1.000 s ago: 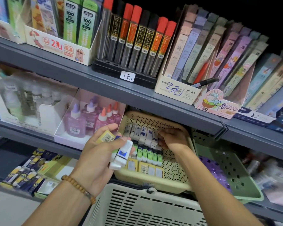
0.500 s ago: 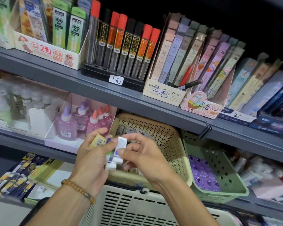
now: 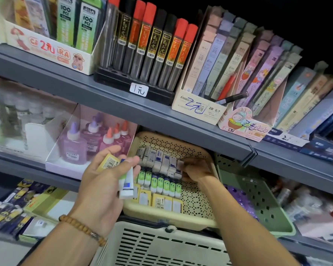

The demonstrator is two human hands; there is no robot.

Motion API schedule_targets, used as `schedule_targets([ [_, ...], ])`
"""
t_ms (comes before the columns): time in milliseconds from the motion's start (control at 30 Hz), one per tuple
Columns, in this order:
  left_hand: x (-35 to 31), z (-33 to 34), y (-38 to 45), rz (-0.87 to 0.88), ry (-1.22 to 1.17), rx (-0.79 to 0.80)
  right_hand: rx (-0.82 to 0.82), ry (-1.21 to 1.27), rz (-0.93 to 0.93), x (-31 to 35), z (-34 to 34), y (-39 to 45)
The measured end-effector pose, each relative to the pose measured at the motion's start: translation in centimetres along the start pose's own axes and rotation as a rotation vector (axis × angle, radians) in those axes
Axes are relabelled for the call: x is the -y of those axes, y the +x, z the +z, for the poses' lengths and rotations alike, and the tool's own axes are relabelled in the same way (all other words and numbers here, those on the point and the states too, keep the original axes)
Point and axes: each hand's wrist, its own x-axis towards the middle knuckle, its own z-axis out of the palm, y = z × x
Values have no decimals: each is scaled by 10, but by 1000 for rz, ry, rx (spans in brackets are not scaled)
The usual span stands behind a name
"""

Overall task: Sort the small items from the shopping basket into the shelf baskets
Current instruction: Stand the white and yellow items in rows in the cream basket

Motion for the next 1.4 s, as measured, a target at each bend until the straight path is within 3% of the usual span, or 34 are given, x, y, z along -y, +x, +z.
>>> schedule_targets([
  [100,1,-1,0,-5,-39,24,26,28,5,-3,2,3],
  [267,3,1,-2,-13,-94,38,-146,-28,-76,11,1,-21],
  [367,3,2,-3,-4,-104,19,39,208,-191,30,8,-68],
  [533,2,3,-7,14,-84,25,445,368,-290,55,30,-139],
  [700,8,1,-5,-1,-38,29,538,384,-225,54,40,-146],
  [767,7,0,-4,-9,-59,10,475,403,-205,48,27,-136],
  [933,1,-4,-4,-101,-169,-29,-13,331,-27,24,-7,-83],
  [1033,-2,-4,-3,-174,-245,-15,-152,202,-35,14,-5,-43],
  [1133,-2,-3,-2,-199,-191,6,-209,63,-15,7,-1,-16],
  [1200,-1,-3,-2,-192,-153,31,-155,-18,9,4,1,-8],
  [1300,1,-3,-1,-174,-132,61,-106,14,22,3,4,-6],
  [1400,2,-2,-1,-155,-118,80,-189,-6,-43,12,5,-15],
])
